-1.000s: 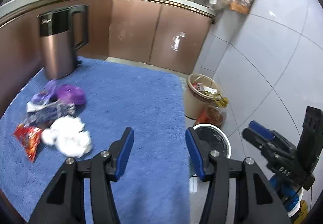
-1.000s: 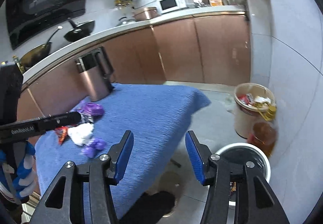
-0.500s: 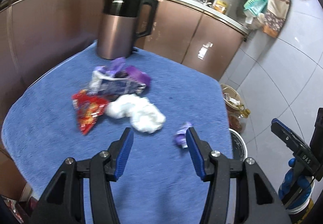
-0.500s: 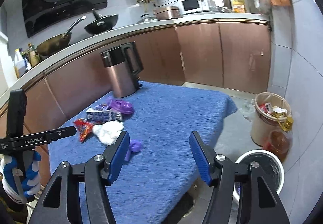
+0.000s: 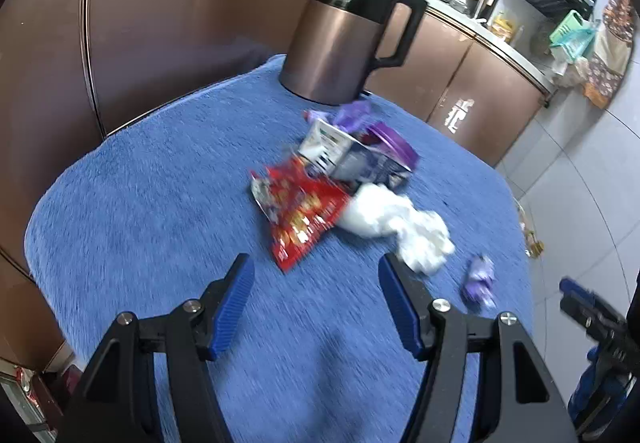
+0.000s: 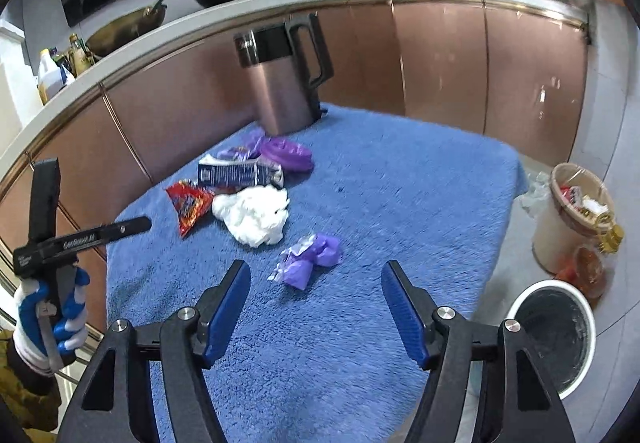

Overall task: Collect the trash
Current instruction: 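Move both grippers back toward the trash pile on the towel, then grasp the red snack bag with left gripper while right grasps purple wrapper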

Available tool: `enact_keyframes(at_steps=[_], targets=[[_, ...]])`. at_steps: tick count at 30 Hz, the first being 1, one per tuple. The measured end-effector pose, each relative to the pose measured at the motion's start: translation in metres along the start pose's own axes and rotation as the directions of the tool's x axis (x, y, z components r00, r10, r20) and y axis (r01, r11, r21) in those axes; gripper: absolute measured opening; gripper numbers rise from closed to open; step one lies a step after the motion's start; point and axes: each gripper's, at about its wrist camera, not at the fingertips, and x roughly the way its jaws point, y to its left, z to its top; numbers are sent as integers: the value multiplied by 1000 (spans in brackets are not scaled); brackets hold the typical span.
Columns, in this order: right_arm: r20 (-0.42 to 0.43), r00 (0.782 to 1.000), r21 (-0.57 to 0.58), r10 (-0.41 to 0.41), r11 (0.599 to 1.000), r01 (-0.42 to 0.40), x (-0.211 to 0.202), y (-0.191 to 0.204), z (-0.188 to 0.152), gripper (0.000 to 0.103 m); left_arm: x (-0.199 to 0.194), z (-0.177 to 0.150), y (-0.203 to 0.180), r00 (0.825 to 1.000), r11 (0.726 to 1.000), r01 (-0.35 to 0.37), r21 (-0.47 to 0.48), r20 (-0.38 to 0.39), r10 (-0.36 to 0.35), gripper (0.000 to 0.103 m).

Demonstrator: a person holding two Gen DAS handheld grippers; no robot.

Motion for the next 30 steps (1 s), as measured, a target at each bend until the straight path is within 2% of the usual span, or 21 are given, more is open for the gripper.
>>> enact_keyframes(at_steps=[9, 14, 17, 23, 26, 30], targets=[[-84, 996, -5, 19, 1000, -20, 51, 0, 8, 67, 48, 38, 9, 999, 999, -38, 15, 11, 38, 60], [-110, 994, -8, 22, 1000, -23, 73, 0, 15, 67, 66, 41, 15, 1000, 1000, -17, 0, -22, 17, 23], [-131, 991, -11, 28, 1000, -29, 84, 3, 15, 67, 69, 35, 17, 999, 1000, -12, -3, -32, 12, 12], [-165, 986, -6, 28, 1000, -29, 99, 6, 10, 67, 53, 25, 21, 1000, 1000, 1, -13, -7, -2, 7], [-178, 983, 2, 32, 999, -33, 103, 5, 6, 54, 40, 22, 21, 1000, 1000, 1, -16, 8, -1, 6], [-181, 982, 6, 46, 999, -45, 106, 6, 2, 30, 27, 16, 24, 1000, 1000, -3, -22, 22, 3, 6]])
